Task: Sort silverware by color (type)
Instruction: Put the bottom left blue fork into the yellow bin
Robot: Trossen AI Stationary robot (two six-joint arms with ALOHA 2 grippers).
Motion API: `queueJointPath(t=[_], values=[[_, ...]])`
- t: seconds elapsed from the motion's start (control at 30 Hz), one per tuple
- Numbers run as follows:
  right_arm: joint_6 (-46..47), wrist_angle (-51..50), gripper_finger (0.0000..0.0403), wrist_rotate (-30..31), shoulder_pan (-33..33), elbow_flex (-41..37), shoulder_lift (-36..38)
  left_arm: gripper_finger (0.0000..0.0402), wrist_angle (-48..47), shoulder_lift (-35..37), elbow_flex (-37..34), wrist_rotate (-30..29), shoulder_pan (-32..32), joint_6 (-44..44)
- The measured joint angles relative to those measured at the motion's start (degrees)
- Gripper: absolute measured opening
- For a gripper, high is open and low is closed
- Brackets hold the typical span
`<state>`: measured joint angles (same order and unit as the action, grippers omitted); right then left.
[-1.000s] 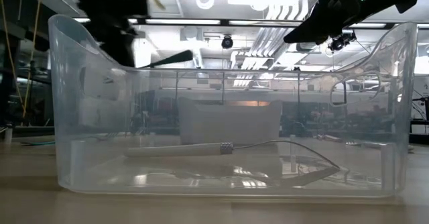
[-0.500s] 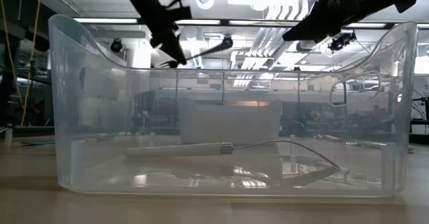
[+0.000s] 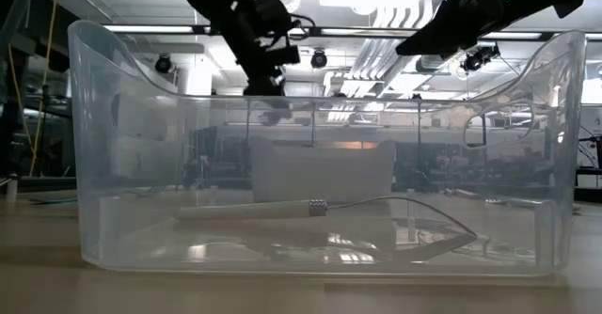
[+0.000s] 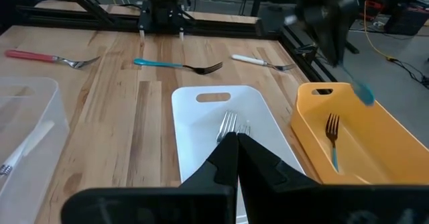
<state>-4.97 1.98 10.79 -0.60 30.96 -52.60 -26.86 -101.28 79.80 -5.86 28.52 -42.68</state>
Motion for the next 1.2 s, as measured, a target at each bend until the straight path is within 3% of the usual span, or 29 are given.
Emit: queueJointPath(t=[0.47, 1.2], values=[[-1.5, 0.9, 0.0, 0.0, 0.0, 0.0, 0.0, 0.0001, 9.4, -7.8, 0.3, 6.0, 5.4, -14.5], [-1.5, 0.9, 0.0, 0.0, -0.1, 0.0, 0.0, 0.0012, 11.7, -11.3, 0.3, 9.2, 6.4, -9.0]])
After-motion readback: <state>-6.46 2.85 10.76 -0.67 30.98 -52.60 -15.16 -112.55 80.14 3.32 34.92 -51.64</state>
